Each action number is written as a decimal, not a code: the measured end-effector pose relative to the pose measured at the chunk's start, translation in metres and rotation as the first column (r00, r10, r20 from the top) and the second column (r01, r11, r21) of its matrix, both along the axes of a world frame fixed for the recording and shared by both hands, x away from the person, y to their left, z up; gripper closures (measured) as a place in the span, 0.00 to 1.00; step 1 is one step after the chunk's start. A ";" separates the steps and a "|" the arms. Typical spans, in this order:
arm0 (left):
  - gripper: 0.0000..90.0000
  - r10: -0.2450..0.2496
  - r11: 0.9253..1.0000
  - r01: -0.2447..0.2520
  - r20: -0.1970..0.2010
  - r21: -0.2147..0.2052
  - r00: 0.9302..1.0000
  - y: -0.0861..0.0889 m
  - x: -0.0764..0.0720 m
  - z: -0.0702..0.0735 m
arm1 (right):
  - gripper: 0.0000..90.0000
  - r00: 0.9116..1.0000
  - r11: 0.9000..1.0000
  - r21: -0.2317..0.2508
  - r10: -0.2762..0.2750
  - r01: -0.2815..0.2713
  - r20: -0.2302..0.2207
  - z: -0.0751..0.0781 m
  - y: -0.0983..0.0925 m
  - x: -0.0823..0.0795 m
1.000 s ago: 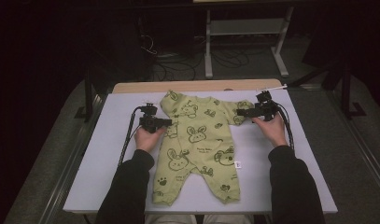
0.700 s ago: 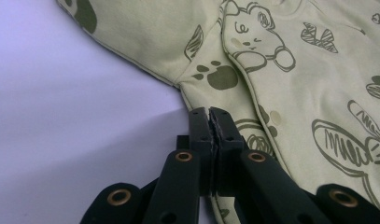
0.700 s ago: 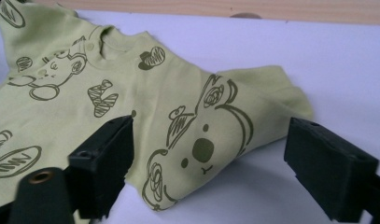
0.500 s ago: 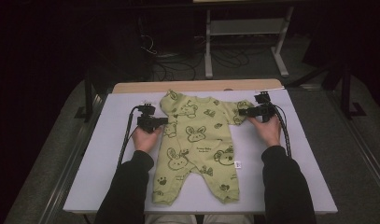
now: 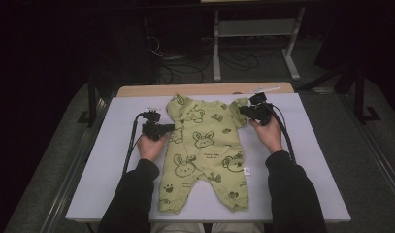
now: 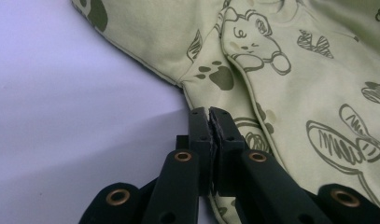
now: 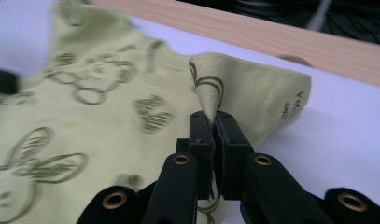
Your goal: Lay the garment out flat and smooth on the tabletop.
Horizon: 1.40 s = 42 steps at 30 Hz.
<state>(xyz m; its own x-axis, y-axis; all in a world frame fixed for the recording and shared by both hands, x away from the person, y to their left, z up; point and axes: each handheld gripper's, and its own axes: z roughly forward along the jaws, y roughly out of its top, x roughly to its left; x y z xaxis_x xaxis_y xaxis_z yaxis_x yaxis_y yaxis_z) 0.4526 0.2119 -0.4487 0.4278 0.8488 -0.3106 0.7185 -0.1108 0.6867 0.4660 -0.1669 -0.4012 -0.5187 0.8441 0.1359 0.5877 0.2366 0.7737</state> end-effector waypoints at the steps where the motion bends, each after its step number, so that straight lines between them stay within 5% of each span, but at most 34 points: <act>1: 0.97 -0.001 1.000 0.001 0.002 0.001 1.000 0.000 0.000 0.000 | 0.95 0.999 0.999 -0.006 0.032 -0.032 0.008 0.002 0.008 -0.001; 5: 0.97 -0.003 1.000 0.003 0.005 -0.001 1.000 0.000 -0.001 0.001 | 0.95 0.989 0.988 -0.047 0.143 -0.144 -0.021 -0.001 0.039 -0.005; 10: 0.97 -0.010 1.000 0.010 0.009 0.013 1.000 0.000 -0.002 0.002 | 0.93 0.975 0.972 -0.093 0.210 -0.217 -0.073 -0.017 0.067 -0.007; 15: 0.97 -0.015 1.000 0.015 0.010 0.011 1.000 0.001 -0.002 0.002 | 0.83 0.964 0.968 -0.077 0.229 -0.241 -0.137 -0.028 0.075 -0.005; 21: 0.97 -0.014 1.000 0.014 0.010 0.015 1.000 0.000 -0.002 0.001 | 0.81 0.961 0.968 -0.088 0.218 -0.235 -0.170 -0.032 0.074 -0.003; 28: 0.97 -0.016 1.000 0.016 0.012 0.011 1.000 0.000 -0.002 0.002 | 0.69 0.979 0.982 -0.040 0.181 -0.186 -0.096 -0.016 0.062 0.001; 35: 0.97 -0.019 1.000 0.019 0.012 0.016 1.000 0.000 -0.002 0.002 | 0.51 0.995 0.992 -0.092 0.089 -0.092 -0.038 0.000 0.047 0.011; 42: 0.97 -0.022 1.000 0.022 0.016 0.017 1.000 0.000 -0.003 0.003 | 0.42 0.997 0.997 -0.076 -0.015 0.009 -0.073 -0.008 0.033 0.023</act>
